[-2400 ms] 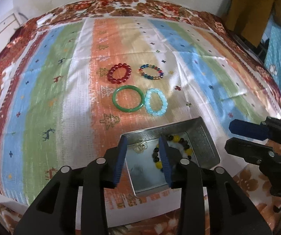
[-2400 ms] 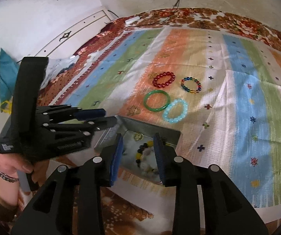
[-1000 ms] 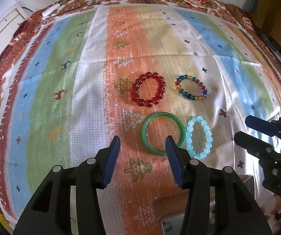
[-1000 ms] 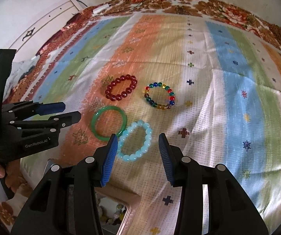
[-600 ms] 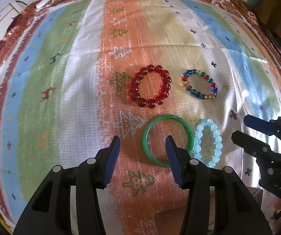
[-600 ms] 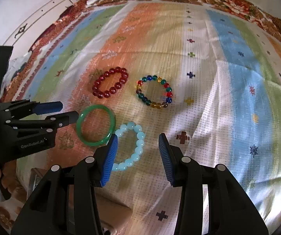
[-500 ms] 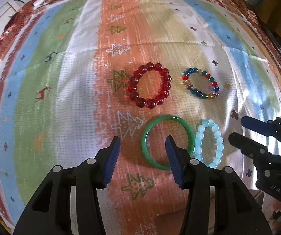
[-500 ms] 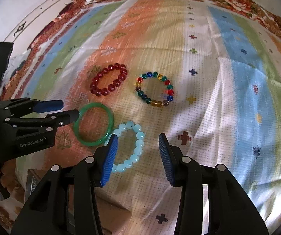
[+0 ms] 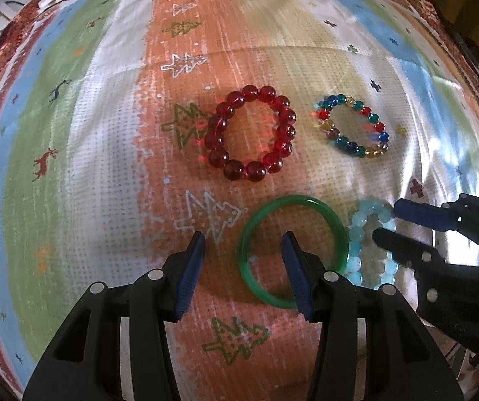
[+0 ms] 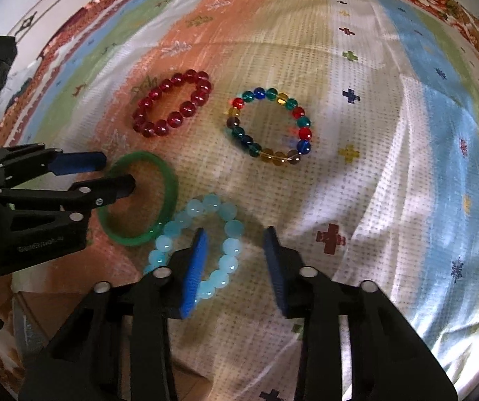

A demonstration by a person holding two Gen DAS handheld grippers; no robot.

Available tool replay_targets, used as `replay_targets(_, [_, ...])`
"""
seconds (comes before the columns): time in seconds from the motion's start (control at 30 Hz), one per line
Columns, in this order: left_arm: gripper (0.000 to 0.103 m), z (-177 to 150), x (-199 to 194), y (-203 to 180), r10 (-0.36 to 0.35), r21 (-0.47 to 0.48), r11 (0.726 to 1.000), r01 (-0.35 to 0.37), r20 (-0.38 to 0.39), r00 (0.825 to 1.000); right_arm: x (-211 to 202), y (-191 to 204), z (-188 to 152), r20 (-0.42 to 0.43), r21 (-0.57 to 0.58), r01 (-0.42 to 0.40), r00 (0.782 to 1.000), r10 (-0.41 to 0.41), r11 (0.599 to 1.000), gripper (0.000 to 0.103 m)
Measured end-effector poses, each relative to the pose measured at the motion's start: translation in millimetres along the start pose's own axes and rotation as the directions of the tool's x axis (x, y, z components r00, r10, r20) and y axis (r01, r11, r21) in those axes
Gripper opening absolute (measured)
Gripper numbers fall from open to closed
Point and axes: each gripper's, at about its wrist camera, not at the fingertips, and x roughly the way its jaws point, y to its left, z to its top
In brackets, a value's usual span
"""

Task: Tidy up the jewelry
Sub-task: 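Move both tools back to the green bangle and light-blue bracelet, then close left gripper on green bangle while right grasps light-blue bead bracelet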

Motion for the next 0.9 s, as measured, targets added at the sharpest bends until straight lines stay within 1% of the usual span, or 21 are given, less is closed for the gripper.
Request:
replay_targets(0.1, [0.040, -1.7, 0.9, -0.1, 0.008, 0.018, 1.000, -0.008, 0.007, 1.000, 1.5, 0.3, 0.1, -0.009, -0.013, 0.005, 1.000, -0.006, 1.000, 0.024])
replay_targets(0.17, [0.033, -3.1, 0.9, -1.1, 0.007, 0.026, 1.000, -0.008, 0.009, 1.000, 2.5, 0.8, -0.2, -0.010, -0.017, 0.013, 1.000, -0.014, 1.000, 0.021])
replay_targets(0.2, [0.031, -3.7, 0.8, -1.9, 0.006, 0.031, 0.999, -0.006, 0.009, 1.000, 2.6, 0.6, -0.3, -0.011, -0.016, 0.012, 1.000, -0.012, 1.000, 0.019])
replay_targets(0.23, [0.026, -3.7, 0.9, -2.8, 0.015, 0.038, 0.999, -0.015, 0.011, 1.000, 3.3, 1.4, -0.8, -0.010, -0.015, 0.010, 1.000, -0.010, 1.000, 0.013])
replay_targets(0.27, [0.017, -4.0, 0.8, -3.9, 0.024, 0.046, 0.999, -0.024, 0.012, 1.000, 3.6, 1.0, -0.7, -0.009, -0.009, 0.008, 1.000, -0.009, 1.000, 0.012])
replay_targets(0.37, [0.007, -5.8, 0.1, -10.6, 0.043, 0.074, 0.996, -0.044, 0.014, 0.999, 2.3, 3.0, -2.2, 0.001, -0.015, 0.014, 1.000, -0.014, 1.000, 0.012])
replay_targets(0.47, [0.007, -7.7, -3.3, -16.3, 0.062, 0.081, 0.995, -0.064, 0.027, 0.998, -3.6, 5.4, -4.5, 0.017, -0.018, 0.016, 1.000, -0.015, 1.000, 0.012])
replay_targets(0.6, [0.007, -10.2, -16.1, -26.7, 0.089, 0.088, 0.992, -0.094, 0.064, 0.994, -25.2, 13.8, -4.5, 0.075, -0.042, 0.021, 0.997, -0.018, 0.999, 0.012])
replay_targets(0.8, [0.007, -13.8, -33.6, -35.1, 0.073, 0.070, 0.994, -0.080, 0.098, 0.993, -49.0, 20.7, -8.7, 0.124, -0.057, 0.012, 0.992, -0.005, 0.998, 0.012])
replay_targets(0.9, [0.008, -15.0, -39.8, -32.5, 0.065, 0.074, 0.995, -0.073, 0.107, 0.992, -59.4, 22.6, -11.2, 0.145, -0.061, 0.006, 0.989, 0.003, 0.998, 0.012])
